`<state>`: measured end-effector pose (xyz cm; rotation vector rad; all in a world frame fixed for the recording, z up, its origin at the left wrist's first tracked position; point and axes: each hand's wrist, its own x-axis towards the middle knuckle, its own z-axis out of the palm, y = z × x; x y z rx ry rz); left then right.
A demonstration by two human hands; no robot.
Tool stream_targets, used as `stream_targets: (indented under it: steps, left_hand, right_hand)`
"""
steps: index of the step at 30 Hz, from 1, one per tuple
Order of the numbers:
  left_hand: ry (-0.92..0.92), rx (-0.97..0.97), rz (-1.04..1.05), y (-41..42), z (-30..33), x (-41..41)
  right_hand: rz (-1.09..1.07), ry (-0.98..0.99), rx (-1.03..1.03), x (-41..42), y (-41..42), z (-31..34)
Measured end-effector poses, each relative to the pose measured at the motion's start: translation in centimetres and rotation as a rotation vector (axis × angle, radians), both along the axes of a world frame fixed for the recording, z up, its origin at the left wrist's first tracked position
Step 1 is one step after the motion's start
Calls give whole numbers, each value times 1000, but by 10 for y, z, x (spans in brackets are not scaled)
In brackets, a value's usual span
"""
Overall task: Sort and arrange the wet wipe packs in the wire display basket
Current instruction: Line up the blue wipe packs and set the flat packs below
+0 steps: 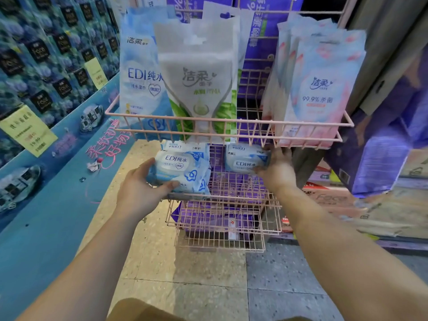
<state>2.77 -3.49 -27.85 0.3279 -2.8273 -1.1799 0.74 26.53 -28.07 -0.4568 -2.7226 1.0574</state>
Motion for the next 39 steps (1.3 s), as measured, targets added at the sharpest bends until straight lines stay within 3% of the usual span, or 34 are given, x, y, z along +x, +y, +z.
stream_targets:
  steps: [3, 5, 8, 12, 19, 25, 27, 29, 31, 33, 39]
  left_hand:
    - [-30, -3, 15, 3, -1, 0]
    - [-33, -29, 20, 5, 0, 0]
    - [-34, -41, 9, 11, 5, 0]
    - [-34, -124, -24, 27, 15, 7]
    - [-4, -238, -233, 97, 16, 10]
    - [-27, -486, -410, 120, -8, -1]
    - [41, -466, -354, 106, -15, 1]
    - [80, -459, -145, 81, -19, 1]
    - [-14, -450, 16, 58, -18, -3]
    - [-135, -472, 3, 49, -17, -6]
    - [-131, -482, -48, 55, -13, -13]
  right_hand:
    - [-151, 34, 164, 14, -20, 5]
    - [-38, -3, 15, 29, -47, 15]
    - [285, -229, -219, 44, -91, 28]
    - [276, -271, -353, 46, -106, 37]
    - [118, -225, -97, 60, -34, 36]
    - [221, -508, 86, 56, -5, 26]
    - [215, -496, 31, 57, -4, 27]
    - [197, -469, 6, 57, -4, 27]
    - [176, -445, -6, 53, -5, 26]
    - [161, -460, 6, 48, -9, 26]
    - [125, -452, 32, 42, -15, 16]
